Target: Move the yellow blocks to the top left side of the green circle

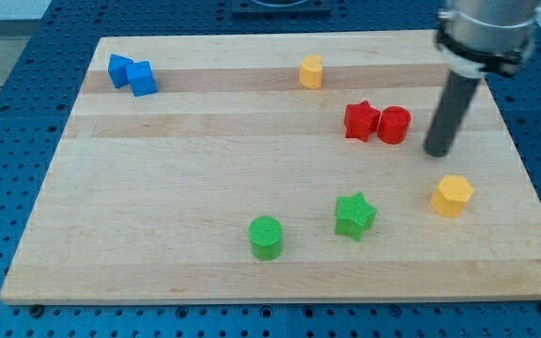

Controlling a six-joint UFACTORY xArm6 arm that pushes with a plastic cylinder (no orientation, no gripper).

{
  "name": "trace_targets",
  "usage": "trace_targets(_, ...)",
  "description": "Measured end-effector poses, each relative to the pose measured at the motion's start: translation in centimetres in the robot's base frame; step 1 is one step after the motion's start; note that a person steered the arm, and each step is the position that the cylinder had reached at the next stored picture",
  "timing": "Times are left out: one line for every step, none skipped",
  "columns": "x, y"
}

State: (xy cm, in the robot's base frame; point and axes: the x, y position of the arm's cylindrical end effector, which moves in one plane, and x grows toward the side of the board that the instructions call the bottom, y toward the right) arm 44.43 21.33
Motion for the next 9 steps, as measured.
trace_targets(4.9,3.6)
trace_targets(8.2,1.5)
trace_targets(5.8,-6.2)
trace_targets(3.7,-12.5)
trace_targets(2.6,-17.7)
trace_targets(0.1,-19.1)
trace_targets(0.9,-22.6)
trace_targets(1.5,-23.5)
trace_targets(1.5,-22.8)
